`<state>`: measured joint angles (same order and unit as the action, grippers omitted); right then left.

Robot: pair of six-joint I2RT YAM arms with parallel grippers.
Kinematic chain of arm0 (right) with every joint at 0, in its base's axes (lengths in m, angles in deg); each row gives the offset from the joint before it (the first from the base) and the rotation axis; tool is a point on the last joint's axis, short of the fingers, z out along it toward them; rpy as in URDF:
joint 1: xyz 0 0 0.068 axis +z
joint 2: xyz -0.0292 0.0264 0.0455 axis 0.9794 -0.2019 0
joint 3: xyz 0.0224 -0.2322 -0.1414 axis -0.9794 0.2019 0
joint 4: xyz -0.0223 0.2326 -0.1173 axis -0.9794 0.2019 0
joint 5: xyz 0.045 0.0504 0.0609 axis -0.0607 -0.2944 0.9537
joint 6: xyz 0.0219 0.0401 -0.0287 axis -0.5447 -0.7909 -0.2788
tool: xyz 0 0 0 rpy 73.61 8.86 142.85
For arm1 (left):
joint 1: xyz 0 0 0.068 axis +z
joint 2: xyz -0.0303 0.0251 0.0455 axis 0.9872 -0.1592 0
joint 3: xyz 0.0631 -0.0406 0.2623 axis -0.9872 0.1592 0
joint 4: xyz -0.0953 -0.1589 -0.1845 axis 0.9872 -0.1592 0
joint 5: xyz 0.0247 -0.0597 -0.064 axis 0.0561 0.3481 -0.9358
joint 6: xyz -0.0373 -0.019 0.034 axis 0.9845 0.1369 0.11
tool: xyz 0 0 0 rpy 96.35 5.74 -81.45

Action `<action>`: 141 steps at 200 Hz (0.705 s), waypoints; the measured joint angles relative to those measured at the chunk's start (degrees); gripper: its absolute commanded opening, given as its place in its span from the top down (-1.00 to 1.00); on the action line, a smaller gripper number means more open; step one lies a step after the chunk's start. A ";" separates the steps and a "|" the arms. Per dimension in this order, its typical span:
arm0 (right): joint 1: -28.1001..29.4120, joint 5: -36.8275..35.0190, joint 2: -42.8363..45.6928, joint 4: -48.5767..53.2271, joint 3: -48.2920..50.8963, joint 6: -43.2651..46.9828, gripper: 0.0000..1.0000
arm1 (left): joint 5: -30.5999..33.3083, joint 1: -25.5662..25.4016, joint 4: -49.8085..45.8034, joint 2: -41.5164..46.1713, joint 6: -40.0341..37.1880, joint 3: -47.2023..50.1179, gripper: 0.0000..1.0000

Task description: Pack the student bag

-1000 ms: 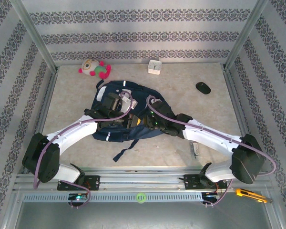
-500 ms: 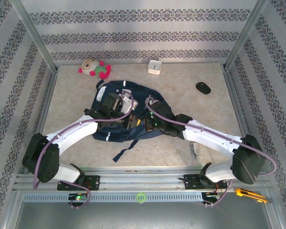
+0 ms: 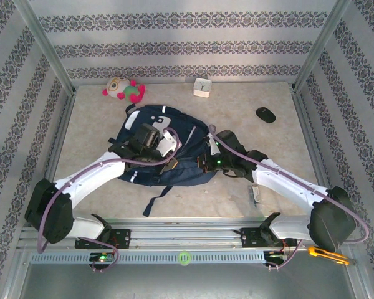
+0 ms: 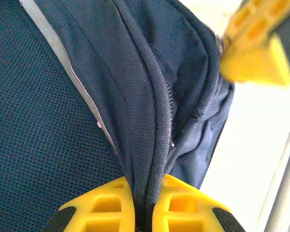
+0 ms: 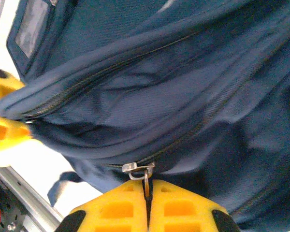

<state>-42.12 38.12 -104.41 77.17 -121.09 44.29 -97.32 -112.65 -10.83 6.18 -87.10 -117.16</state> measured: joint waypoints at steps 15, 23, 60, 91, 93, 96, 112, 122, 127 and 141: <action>-0.66 2.91 -0.17 -0.96 1.29 0.87 1.00 | 1.44 0.00 -2.10 1.84 -5.07 1.03 1.00; -0.74 4.98 -0.57 -1.75 1.92 1.29 1.00 | 2.25 0.00 -3.13 2.84 -7.91 1.62 0.98; -0.44 12.17 -3.17 -8.09 5.99 1.11 1.00 | 6.32 0.07 -7.93 6.60 -19.28 3.85 0.83; 0.70 14.88 -5.62 -11.67 7.37 0.15 1.00 | 9.55 0.42 -12.63 8.74 -22.86 4.37 -0.18; 0.70 14.88 -5.77 -11.72 7.39 0.09 1.00 | 9.53 0.46 -12.90 8.98 -22.86 4.44 -0.21; 0.70 14.99 -5.88 -11.82 7.41 0.00 1.00 | 9.55 0.55 -13.18 9.20 -22.77 4.48 -0.24; 0.70 15.08 -6.27 -12.44 7.61 -0.35 1.00 | 8.98 0.76 -13.51 10.91 -20.72 4.61 -0.40; 0.70 15.10 -6.25 -12.72 7.76 -0.52 1.00 | 8.52 0.37 -12.92 11.98 -18.60 4.70 -0.40; 0.79 15.06 -6.25 -12.90 7.80 -0.55 1.00 | 8.37 0.11 -11.93 12.52 -17.09 4.90 -0.41; 0.79 14.99 -6.14 -13.38 8.15 -0.79 1.00 | 8.39 -0.85 -8.46 13.18 -12.90 5.55 -0.42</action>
<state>-41.34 53.11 -110.55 63.80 -112.93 43.50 -88.93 -113.50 -19.29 19.36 -100.00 -111.60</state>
